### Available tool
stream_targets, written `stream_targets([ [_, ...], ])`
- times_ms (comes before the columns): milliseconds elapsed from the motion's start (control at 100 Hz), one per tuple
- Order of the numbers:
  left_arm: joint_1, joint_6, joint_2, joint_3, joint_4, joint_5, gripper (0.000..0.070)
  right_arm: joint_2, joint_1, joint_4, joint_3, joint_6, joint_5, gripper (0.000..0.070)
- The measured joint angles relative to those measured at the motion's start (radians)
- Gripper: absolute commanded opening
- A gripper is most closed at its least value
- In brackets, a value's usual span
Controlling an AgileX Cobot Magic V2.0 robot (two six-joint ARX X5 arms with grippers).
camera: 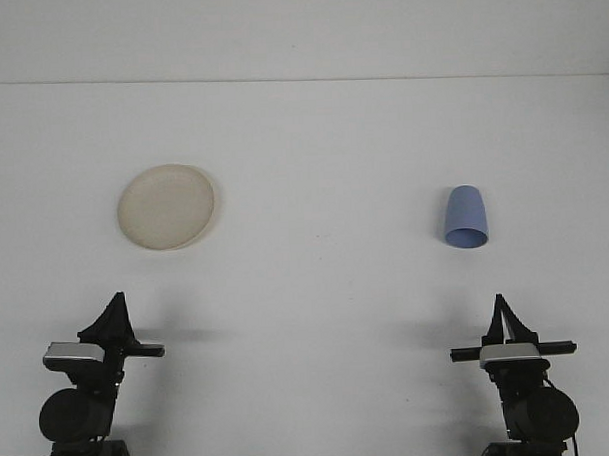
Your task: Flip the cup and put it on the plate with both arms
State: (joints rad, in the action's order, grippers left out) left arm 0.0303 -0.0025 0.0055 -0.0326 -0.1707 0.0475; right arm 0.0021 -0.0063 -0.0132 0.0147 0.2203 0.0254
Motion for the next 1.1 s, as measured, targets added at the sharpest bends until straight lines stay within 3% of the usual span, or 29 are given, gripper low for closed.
stream_targets([
  [360,0.0,0.0,0.0,0.0,0.0,0.0,0.0013,0.0,0.0,-0.085,0.0,-0.051,0.001,0.0],
  [470,0.0,0.0,0.0,0.0,0.0,0.0,0.0013,0.0,0.0,-0.085,0.0,-0.138,0.001,0.0],
  [600,0.0,0.0,0.0,0.0,0.0,0.0,0.0013,0.0,0.0,-0.099,0.002,-0.303,-0.001,0.0],
  [730,0.0,0.0,0.0,0.0,0.0,0.0,0.0013,0.012,0.0,-0.011,0.058,-0.371,-0.022,0.0003],
  [790,0.0,0.0,0.0,0.0,0.0,0.0,0.0013,0.042,0.0,0.015,0.109,-0.381,-0.023,0.0101],
  [890,0.0,0.0,0.0,0.0,0.0,0.0,0.0013,0.109,0.0,0.019,0.193,-0.383,-0.023,0.0461],
  [930,0.0,0.0,0.0,0.0,0.0,0.0,0.0013,0.143,0.0,0.019,0.22,-0.383,-0.023,0.0533],
  [1100,0.0,0.0,0.0,0.0,0.0,0.0,0.0013,0.311,0.0,0.014,0.3,-0.364,-0.023,0.0556],
])
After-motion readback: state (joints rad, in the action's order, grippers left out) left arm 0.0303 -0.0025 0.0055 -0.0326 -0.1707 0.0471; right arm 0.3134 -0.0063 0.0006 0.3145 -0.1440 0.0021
